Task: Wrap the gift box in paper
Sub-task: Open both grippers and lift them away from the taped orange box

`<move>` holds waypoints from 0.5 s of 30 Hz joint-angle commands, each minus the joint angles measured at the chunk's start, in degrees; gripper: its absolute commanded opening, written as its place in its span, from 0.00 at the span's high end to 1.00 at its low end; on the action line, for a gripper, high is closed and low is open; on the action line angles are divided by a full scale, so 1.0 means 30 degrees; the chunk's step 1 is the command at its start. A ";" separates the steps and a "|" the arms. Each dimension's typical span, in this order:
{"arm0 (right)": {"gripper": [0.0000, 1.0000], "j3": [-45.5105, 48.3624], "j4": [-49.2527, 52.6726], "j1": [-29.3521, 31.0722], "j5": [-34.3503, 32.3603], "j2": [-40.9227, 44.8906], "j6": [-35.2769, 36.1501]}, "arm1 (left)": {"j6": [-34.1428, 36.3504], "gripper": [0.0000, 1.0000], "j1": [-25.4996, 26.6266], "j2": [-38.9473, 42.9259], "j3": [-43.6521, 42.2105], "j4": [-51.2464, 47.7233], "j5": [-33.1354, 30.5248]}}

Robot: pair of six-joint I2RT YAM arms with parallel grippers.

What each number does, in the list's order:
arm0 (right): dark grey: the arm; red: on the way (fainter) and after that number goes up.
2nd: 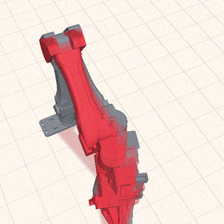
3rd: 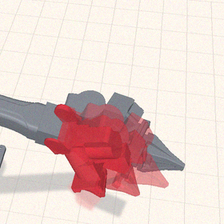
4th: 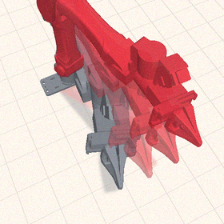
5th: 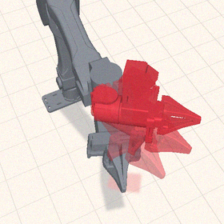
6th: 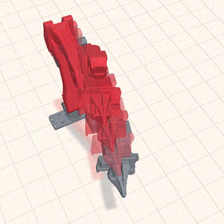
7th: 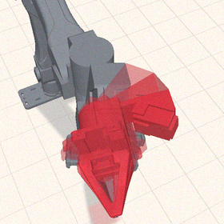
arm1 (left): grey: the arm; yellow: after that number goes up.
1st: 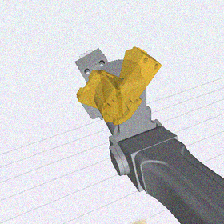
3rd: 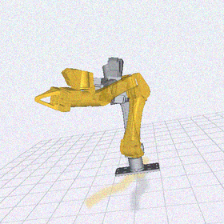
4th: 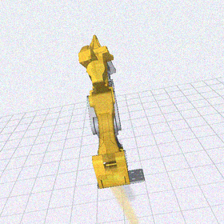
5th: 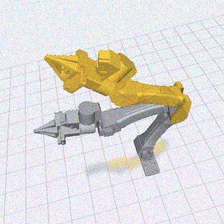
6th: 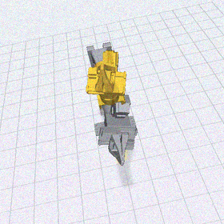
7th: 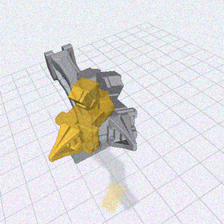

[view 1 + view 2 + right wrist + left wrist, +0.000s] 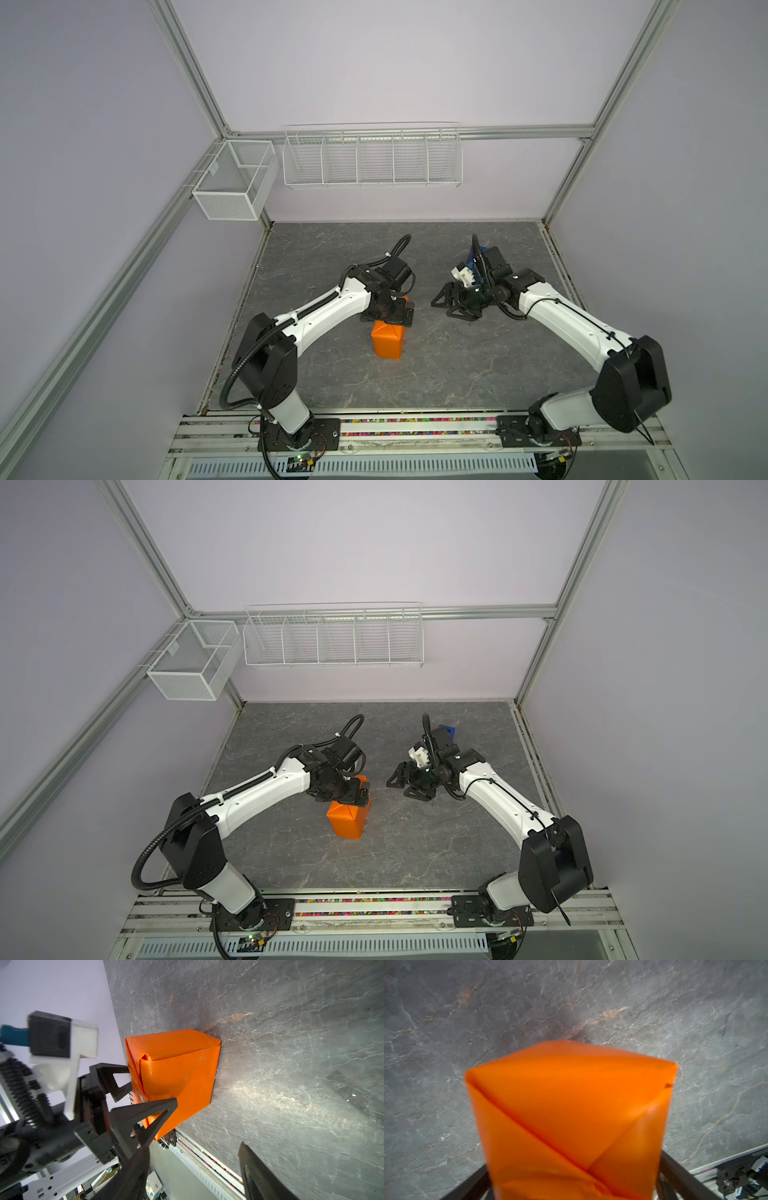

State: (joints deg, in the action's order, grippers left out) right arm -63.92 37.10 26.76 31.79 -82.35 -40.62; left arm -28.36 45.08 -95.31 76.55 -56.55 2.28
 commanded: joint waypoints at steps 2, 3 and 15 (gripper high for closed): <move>0.29 0.0586 0.0369 -0.0302 0.0201 0.0577 0.0488 | -0.0390 0.04 0.0091 0.0051 -0.0184 -0.0899 -0.0837; 0.29 0.0637 0.0363 -0.0388 0.0242 0.0593 0.0547 | -0.0419 0.06 0.0090 0.0123 -0.0206 -0.0876 -0.0933; 0.29 0.0645 0.0553 -0.0652 0.0221 0.0769 0.0744 | -0.0246 0.44 -0.0095 0.1142 0.1128 -0.1275 -0.1553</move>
State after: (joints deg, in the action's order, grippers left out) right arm -62.57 37.69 25.30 31.81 -81.76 -39.38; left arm -29.32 45.36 -95.00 77.06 -57.67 -0.21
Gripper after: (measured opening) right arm 0.710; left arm 0.713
